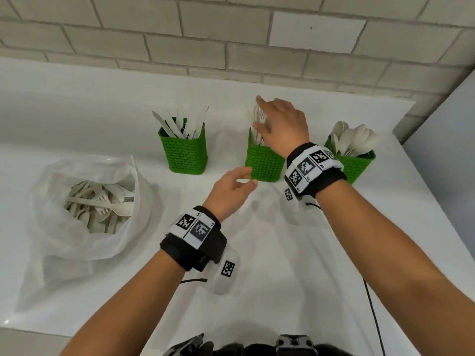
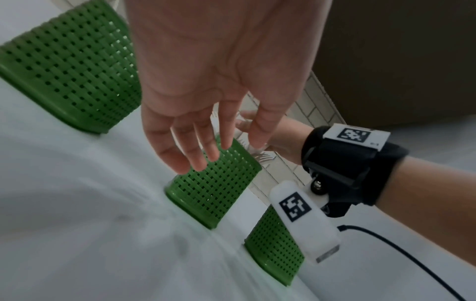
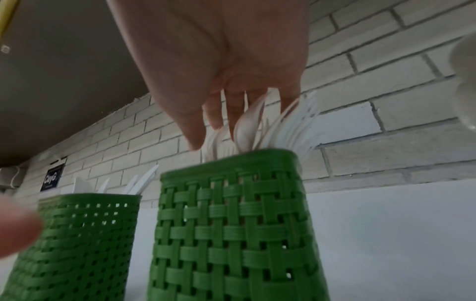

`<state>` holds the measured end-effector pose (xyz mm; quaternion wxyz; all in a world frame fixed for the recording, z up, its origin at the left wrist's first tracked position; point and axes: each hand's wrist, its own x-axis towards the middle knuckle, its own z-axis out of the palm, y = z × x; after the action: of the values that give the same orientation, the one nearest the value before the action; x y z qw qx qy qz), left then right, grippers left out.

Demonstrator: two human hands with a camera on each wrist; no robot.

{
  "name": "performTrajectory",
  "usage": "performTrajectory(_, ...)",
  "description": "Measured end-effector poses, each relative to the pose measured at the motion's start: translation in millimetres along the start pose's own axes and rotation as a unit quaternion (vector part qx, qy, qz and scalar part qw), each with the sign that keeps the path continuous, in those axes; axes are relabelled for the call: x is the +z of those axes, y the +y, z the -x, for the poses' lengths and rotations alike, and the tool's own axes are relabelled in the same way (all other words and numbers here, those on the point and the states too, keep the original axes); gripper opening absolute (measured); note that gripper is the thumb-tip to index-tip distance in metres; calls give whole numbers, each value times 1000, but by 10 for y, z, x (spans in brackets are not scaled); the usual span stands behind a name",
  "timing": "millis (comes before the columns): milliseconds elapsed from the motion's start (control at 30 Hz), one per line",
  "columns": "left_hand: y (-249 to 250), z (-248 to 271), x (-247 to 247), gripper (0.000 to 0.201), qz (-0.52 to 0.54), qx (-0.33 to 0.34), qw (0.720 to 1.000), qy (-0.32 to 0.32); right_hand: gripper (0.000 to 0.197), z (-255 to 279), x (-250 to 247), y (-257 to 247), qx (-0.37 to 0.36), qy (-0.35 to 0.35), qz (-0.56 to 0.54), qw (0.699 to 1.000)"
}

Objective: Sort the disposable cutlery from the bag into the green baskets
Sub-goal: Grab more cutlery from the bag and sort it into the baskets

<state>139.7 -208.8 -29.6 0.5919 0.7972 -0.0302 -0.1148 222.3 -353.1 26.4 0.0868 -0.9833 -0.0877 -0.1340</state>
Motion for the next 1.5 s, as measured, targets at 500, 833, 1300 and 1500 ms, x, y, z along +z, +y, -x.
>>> performTrajectory(500, 257, 1186, -1972, 18, -236, 86, 944, 214, 23, 432, -40, -1633, -152, -22, -350, 924)
performTrajectory(833, -468, 1093, -2458, 41, -440, -65, 887, 124, 26, 360, 604, -2756, -189, -336, -141, 912)
performTrajectory(1300, -407, 1157, -2691, 71, -291, -90, 952, 32, 25, 396, 657, -3191, -160, -327, -106, 925)
performTrajectory(1500, -511, 1229, -2813, 63, -263, -57, 963, 31, 24, 306, 645, -2995, -139, -327, -33, 934)
